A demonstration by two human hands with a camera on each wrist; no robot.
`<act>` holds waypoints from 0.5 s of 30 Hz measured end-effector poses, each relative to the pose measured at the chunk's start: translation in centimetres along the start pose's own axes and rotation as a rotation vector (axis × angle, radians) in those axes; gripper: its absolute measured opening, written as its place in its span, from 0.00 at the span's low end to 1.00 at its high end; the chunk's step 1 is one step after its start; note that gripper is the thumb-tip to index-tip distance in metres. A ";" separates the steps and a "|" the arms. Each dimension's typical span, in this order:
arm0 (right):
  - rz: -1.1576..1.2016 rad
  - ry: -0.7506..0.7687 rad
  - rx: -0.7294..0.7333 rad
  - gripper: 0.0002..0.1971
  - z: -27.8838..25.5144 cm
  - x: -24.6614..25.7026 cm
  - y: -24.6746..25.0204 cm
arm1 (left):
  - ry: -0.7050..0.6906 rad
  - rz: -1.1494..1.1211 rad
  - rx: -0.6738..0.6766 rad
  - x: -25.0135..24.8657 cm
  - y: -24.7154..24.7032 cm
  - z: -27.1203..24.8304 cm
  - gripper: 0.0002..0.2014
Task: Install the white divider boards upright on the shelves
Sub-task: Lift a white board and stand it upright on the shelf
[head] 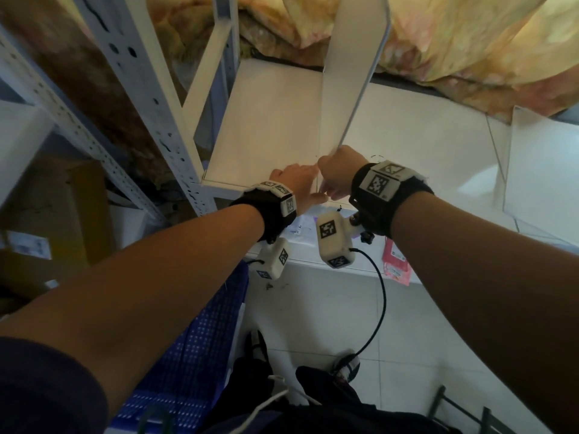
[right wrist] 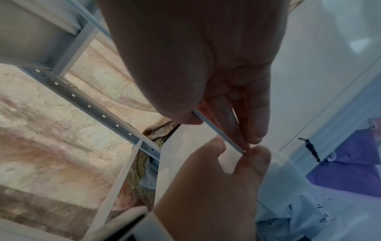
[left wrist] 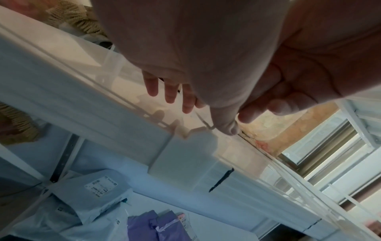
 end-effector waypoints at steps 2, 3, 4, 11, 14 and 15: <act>-0.099 0.044 0.002 0.17 -0.4 0.6 0.2 | -0.021 0.037 0.026 -0.2 -0.1 -0.1 0.24; -0.093 0.040 0.002 0.18 -0.6 0.7 0.4 | -0.030 0.048 0.037 -0.3 -0.2 -0.1 0.23; -0.105 0.040 0.001 0.18 -0.6 0.8 0.4 | -0.035 0.050 0.040 -0.3 -0.3 -0.1 0.21; -0.225 0.110 0.015 0.21 -0.2 0.6 -0.4 | -0.086 0.048 -0.008 -0.4 -0.3 -0.4 0.20; -0.390 0.152 0.018 0.17 0.0 0.6 -0.9 | -0.121 0.070 -0.035 -0.4 -0.1 -0.5 0.27; -0.389 0.145 0.013 0.16 -0.1 0.5 -0.9 | -0.123 0.066 -0.032 -0.4 0.0 -0.6 0.30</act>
Point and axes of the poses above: each hand's wrist, its own z-axis towards the middle knuckle, its own y-axis out of the back of the hand, x = y × z, the point moved 8 cm from there along z, towards the middle knuckle, and after that the axes turned 7 degrees about -y, right-handed, at the moved point
